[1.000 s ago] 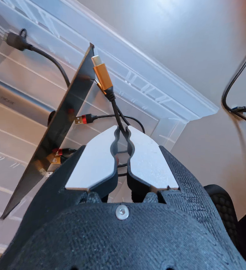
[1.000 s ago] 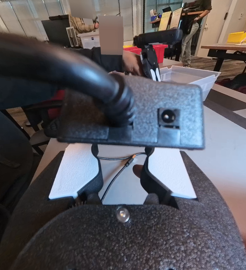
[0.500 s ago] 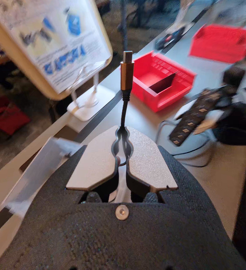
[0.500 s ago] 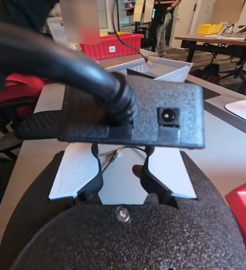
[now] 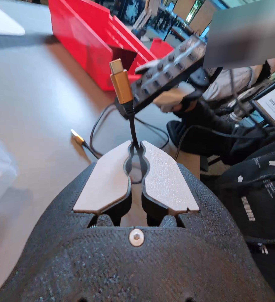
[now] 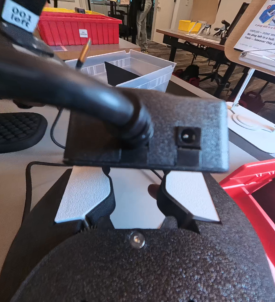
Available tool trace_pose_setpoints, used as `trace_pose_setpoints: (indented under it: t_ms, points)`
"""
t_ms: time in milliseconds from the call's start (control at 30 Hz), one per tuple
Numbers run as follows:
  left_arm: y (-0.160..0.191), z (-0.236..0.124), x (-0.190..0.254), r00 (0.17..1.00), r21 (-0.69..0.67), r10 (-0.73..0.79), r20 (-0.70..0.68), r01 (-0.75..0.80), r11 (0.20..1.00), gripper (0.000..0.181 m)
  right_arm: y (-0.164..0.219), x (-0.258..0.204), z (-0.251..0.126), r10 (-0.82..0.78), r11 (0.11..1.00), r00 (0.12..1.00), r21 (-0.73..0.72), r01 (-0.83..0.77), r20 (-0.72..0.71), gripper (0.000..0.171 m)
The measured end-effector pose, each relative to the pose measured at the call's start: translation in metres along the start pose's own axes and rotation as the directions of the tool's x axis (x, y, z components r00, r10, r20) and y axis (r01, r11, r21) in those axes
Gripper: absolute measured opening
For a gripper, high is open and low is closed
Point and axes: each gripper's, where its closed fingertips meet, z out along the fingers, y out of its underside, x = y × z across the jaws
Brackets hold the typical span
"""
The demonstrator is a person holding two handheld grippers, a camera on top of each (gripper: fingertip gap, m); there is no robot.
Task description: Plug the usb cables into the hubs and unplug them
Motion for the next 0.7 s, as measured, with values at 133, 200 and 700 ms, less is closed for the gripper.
trace_pose_setpoints:
  t_ms: [133,200,700]
  points:
    - [0.024,-0.018,0.008,0.996,-0.105,0.088,-0.019,-0.089,0.990,0.026,0.003,0.002,0.002,-0.007,1.000,1.000,-0.005,0.006,-0.007,0.063]
    - [0.017,-0.033,0.021,0.985,-0.110,0.170,-0.021,-0.171,0.979,0.035,0.004,0.002,0.003,-0.007,1.000,1.000,-0.009,0.007,-0.009,0.063]
    - [-0.040,-0.050,0.050,0.942,0.050,0.333,0.038,-0.335,0.941,0.040,-0.011,-0.012,0.000,-0.063,0.993,0.997,0.102,0.059,0.037,0.063]
